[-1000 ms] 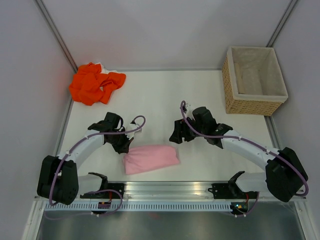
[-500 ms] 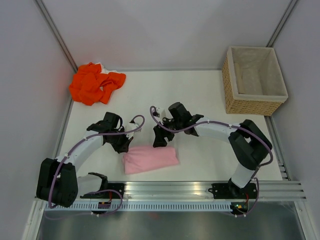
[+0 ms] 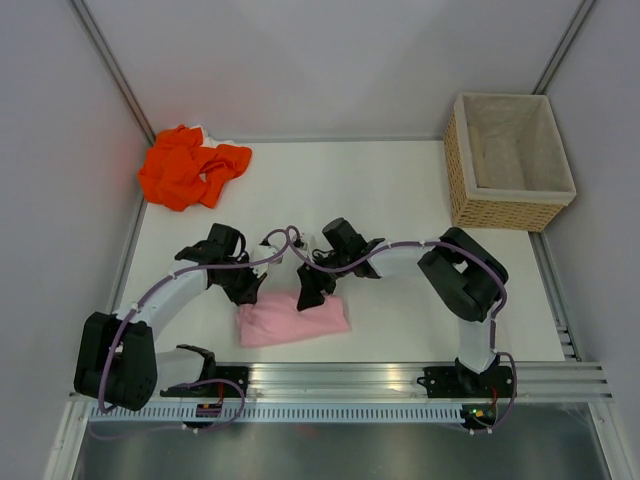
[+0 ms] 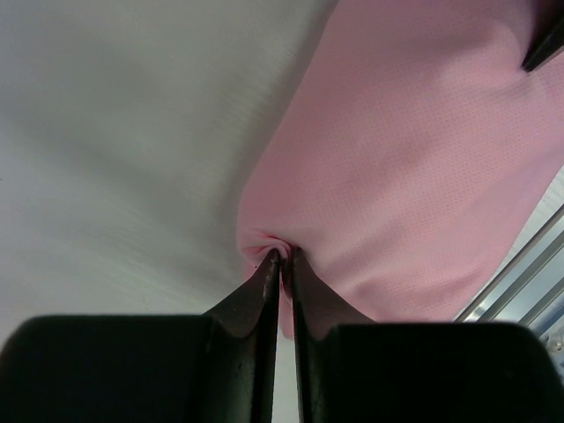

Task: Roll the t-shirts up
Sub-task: Roll the tshirt

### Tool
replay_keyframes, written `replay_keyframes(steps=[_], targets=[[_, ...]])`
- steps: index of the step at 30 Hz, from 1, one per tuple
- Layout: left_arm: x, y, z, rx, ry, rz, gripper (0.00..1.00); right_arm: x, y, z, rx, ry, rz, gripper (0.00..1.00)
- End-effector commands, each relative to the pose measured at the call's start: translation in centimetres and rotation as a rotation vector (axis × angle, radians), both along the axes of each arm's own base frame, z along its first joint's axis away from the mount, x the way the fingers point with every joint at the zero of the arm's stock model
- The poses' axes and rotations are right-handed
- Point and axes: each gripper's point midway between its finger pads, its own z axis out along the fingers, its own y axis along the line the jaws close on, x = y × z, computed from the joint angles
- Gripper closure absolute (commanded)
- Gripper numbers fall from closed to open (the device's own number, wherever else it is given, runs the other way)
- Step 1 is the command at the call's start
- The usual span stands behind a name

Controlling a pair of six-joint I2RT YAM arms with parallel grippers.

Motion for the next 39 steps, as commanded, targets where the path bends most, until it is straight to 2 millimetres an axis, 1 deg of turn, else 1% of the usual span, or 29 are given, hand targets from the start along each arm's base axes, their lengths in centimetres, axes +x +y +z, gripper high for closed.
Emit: replay_keyframes(steps=[1, 4, 5, 6, 7, 9, 10, 11, 14, 15, 16, 17, 18, 20, 21, 22, 25, 26, 28, 29, 30, 32, 33, 34, 35, 36, 37, 38, 39], targets=[[0.8, -0.2, 0.1, -0.014, -0.017, 0.019, 0.86, -0.6, 0.0, -1.9, -0.014, 0.050, -0.004, 0.28], [1.2, 0.2, 0.0, 0.016, -0.032, 0.028, 0.86, -0.6, 0.2, -2.2, -0.026, 0.071, -0.005, 0.36], [1.4, 0.4, 0.0, 0.027, -0.040, 0.029, 0.86, -0.6, 0.1, -2.4, -0.032, 0.081, -0.008, 0.45], [1.5, 0.6, 0.1, 0.038, -0.047, 0.035, 0.86, -0.6, 0.0, -2.4, -0.032, 0.087, -0.011, 0.51], [1.8, 1.0, 0.3, 0.058, -0.067, 0.043, 0.86, -0.5, -0.1, -2.5, -0.039, 0.092, -0.017, 0.61], [2.2, 1.3, 0.7, 0.069, -0.094, 0.051, 0.86, -0.4, -0.7, -2.6, -0.050, 0.091, -0.028, 0.71], [2.5, 1.5, 1.3, 0.076, -0.121, 0.058, 0.86, -0.5, -1.1, -2.8, -0.065, 0.096, -0.035, 0.78], [2.8, 1.5, 1.7, 0.073, -0.137, 0.064, 0.85, -0.3, -1.4, -2.8, -0.071, 0.104, -0.053, 0.80], [4.0, 1.2, 3.9, 0.050, -0.205, 0.089, 0.66, 0.1, -2.4, -2.2, -0.072, 0.087, -0.102, 0.84], [4.5, 1.1, 4.7, 0.042, -0.228, 0.103, 0.55, 0.0, -2.8, -1.6, -0.065, 0.079, -0.127, 0.85], [4.9, 1.0, 5.4, 0.034, -0.251, 0.109, 0.51, 0.3, -3.0, -1.3, -0.064, 0.063, -0.152, 0.88], [5.1, 1.0, 6.0, 0.025, -0.275, 0.113, 0.49, 0.0, -3.6, -1.5, -0.077, 0.076, -0.182, 0.89], [5.3, 0.9, 6.6, 0.019, -0.295, 0.111, 0.49, 0.3, -3.6, -0.5, -0.057, 0.052, -0.199, 0.91], [5.2, 0.8, 6.9, 0.012, -0.305, 0.104, 0.49, 0.1, -4.3, -0.8, -0.073, 0.057, -0.233, 0.91], [5.0, 0.6, 6.9, 0.002, -0.299, 0.087, 0.49, 0.1, -4.4, -0.1, -0.061, 0.047, -0.242, 0.92], [4.8, 0.6, 6.8, 0.001, -0.293, 0.082, 0.49, -0.2, -4.8, -0.5, -0.073, 0.051, -0.250, 0.93], [4.5, 0.8, 6.3, 0.012, -0.281, 0.088, 0.48, 0.6, -5.8, -0.3, -0.090, 0.019, -0.325, 0.95], [4.4, 0.9, 6.2, 0.018, -0.280, 0.094, 0.48, 0.8, -6.6, -1.0, -0.118, 0.010, -0.367, 0.94], [4.2, 1.1, 6.2, 0.023, -0.285, 0.091, 0.48, 1.6, -7.5, -0.6, -0.124, -0.017, -0.416, 0.84], [4.2, 1.1, 6.2, 0.023, -0.287, 0.090, 0.48, 1.5, -7.9, -0.9, -0.137, -0.023, -0.423, 0.77], [4.1, 1.1, 6.2, 0.023, -0.289, 0.090, 0.48, 1.3, -7.9, -0.7, -0.131, -0.021, -0.413, 0.61], [4.0, 1.3, 6.1, 0.032, -0.290, 0.093, 0.47, 1.0, -8.0, -0.2, -0.136, -0.030, -0.399, 0.44], [4.0, 1.4, 6.1, 0.037, -0.289, 0.097, 0.47, 1.6, -8.5, -0.3, -0.167, -0.070, -0.426, 0.42], [4.1, 1.5, 6.1, 0.041, -0.293, 0.101, 0.47, 2.2, -8.1, 0.9, -0.162, -0.145, -0.411, 0.38], [4.2, 1.8, 6.2, 0.051, -0.300, 0.115, 0.46, 2.5, -8.2, 1.4, -0.175, -0.189, -0.411, 0.36], [4.2, 2.0, 6.3, 0.058, -0.303, 0.126, 0.46, 2.5, -8.6, 1.6, -0.209, -0.215, -0.410, 0.31], [4.3, 2.2, 6.5, 0.062, -0.314, 0.137, 0.45, 3.7, -8.4, 3.0, -0.203, -0.283, -0.422, 0.30], [4.4, 2.5, 6.7, 0.072, -0.320, 0.160, 0.43, 4.0, -8.7, 4.0, -0.210, -0.313, -0.429, 0.28], [4.4, 2.9, 6.7, 0.081, -0.323, 0.177, 0.42, 4.5, -8.9, 4.9, -0.214, -0.347, -0.437, 0.12]])
